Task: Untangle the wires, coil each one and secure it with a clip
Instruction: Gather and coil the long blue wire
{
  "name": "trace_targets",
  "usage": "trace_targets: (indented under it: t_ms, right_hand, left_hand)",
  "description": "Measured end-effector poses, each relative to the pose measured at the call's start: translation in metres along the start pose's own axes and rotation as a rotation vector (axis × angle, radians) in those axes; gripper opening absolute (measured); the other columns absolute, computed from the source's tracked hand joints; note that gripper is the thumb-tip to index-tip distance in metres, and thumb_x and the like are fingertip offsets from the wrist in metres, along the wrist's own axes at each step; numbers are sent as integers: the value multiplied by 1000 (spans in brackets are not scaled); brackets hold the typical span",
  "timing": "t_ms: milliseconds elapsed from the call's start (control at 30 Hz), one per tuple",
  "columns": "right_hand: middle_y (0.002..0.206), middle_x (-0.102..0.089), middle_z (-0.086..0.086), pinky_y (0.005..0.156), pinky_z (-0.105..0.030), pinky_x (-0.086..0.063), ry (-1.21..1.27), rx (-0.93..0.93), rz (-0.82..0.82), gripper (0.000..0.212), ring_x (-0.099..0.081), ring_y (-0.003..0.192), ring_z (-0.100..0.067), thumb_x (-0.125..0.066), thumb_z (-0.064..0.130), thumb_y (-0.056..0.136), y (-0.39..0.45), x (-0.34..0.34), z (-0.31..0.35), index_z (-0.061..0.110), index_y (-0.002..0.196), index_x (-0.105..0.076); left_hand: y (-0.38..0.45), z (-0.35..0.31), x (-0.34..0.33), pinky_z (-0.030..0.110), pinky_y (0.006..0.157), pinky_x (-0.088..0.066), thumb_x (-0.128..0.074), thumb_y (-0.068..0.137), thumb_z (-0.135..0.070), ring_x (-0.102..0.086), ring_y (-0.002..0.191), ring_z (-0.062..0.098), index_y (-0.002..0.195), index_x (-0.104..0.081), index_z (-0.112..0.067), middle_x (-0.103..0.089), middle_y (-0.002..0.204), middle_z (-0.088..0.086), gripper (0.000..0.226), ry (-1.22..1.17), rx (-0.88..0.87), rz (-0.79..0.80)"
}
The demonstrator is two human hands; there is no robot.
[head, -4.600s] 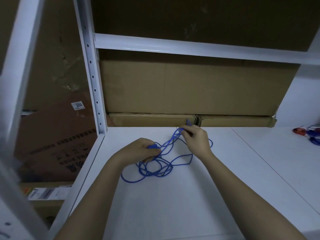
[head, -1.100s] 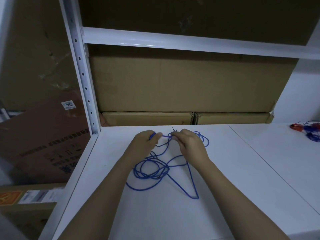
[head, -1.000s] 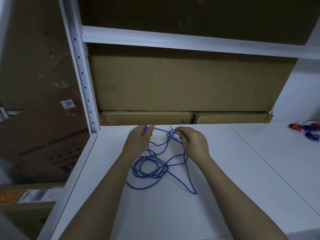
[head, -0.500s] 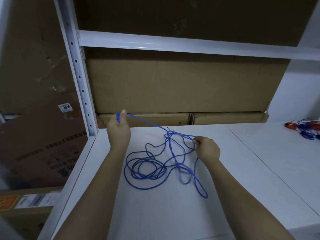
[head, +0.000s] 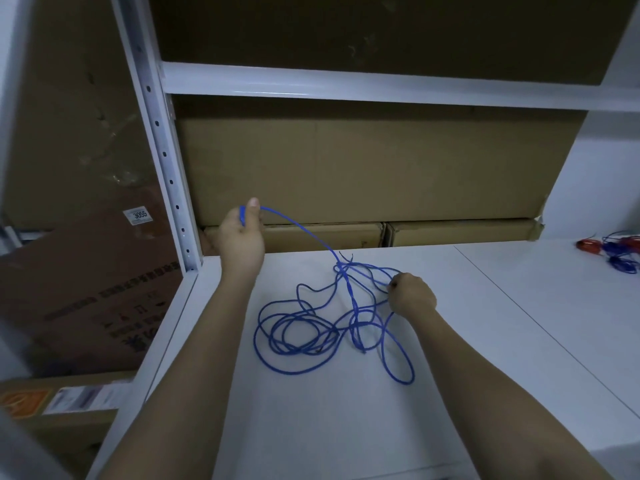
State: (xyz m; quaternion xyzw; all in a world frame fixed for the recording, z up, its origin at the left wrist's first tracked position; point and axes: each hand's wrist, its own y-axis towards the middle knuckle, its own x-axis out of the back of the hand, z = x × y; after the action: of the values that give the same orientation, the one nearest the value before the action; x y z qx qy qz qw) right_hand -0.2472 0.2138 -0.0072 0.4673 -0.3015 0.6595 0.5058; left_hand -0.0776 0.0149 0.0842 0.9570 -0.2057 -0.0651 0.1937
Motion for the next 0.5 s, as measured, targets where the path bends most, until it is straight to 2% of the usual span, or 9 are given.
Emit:
trace_targets:
  t_ms: [100, 133, 200, 267, 333, 367, 433, 500]
  right_hand:
    - [118, -61, -11, 86, -35, -47, 0, 116, 29, 30, -55, 110, -31, -46, 9, 90, -1, 2, 11, 12, 114, -64]
    - [122, -59, -11, 90, -34, -45, 80, 208, -6, 34, -53, 114, -30, -46, 6, 90, -1, 5, 16, 13, 118, -64]
    - [129, -58, -6, 96, -26, -41, 389, 383, -29, 34, -52, 119, -23, -48, 5, 92, -4, 12, 28, 14, 120, -64]
    - [133, -55, 3, 101, -25, -38, 654, 447, 148, 30, -49, 122, -14, -53, 16, 96, -9, 17, 44, 22, 124, -61]
    - [132, -52, 9, 103, -30, -37, 663, 490, 341, 37, -46, 123, -9, -54, 32, 97, -14, 17, 57, 30, 133, -51]
    - [129, -52, 10, 100, -28, -38, 631, 523, 391, 39, -47, 119, -8, -52, 37, 97, -16, 15, 62, 31, 135, -49]
    - [114, -56, 9, 89, -20, -40, 585, 601, 396, 27, -51, 104, -5, -45, 35, 100, -22, 8, 72, 27, 123, -56]
    - [100, -61, -2, 80, -27, -42, 576, 648, 333, 24, -55, 91, -14, -39, 29, 103, -25, -1, 81, 22, 98, -61]
  left_hand:
    - [-9, -9, -5, 15, 48, -30, -43, 102, -30, -34, 42, 2, 70, -49, -16, -39, 56, -2, 35, 9, -60, 143]
    - [-10, -11, -6, 13, 45, -28, -43, 102, -29, -33, 40, 2, 70, -49, -15, -37, 54, -2, 35, 18, -79, 176]
    - [-12, -15, -8, 13, 43, -27, -42, 102, -28, -31, 39, 2, 71, -49, -14, -36, 52, -3, 35, 26, -90, 233]
    - [-13, -18, -11, 14, 44, -27, -42, 102, -29, -30, 40, 2, 71, -49, -14, -36, 50, -5, 36, 11, -72, 272]
    - [-16, -21, -14, 14, 45, -29, -42, 102, -30, -30, 42, 3, 70, -49, -14, -35, 49, -5, 37, -35, -38, 299]
    - [-18, -23, -15, 14, 46, -30, -42, 102, -31, -31, 42, 4, 70, -49, -14, -35, 49, -4, 37, -62, -22, 316]
    - [-20, -28, -16, 16, 50, -34, -42, 102, -31, -33, 43, 7, 67, -48, -12, -36, 46, -4, 40, -113, 25, 358]
    - [-19, -30, -12, 23, 56, -35, -43, 102, -35, -35, 44, 11, 65, -46, -11, -37, 44, -4, 44, -173, 114, 424]
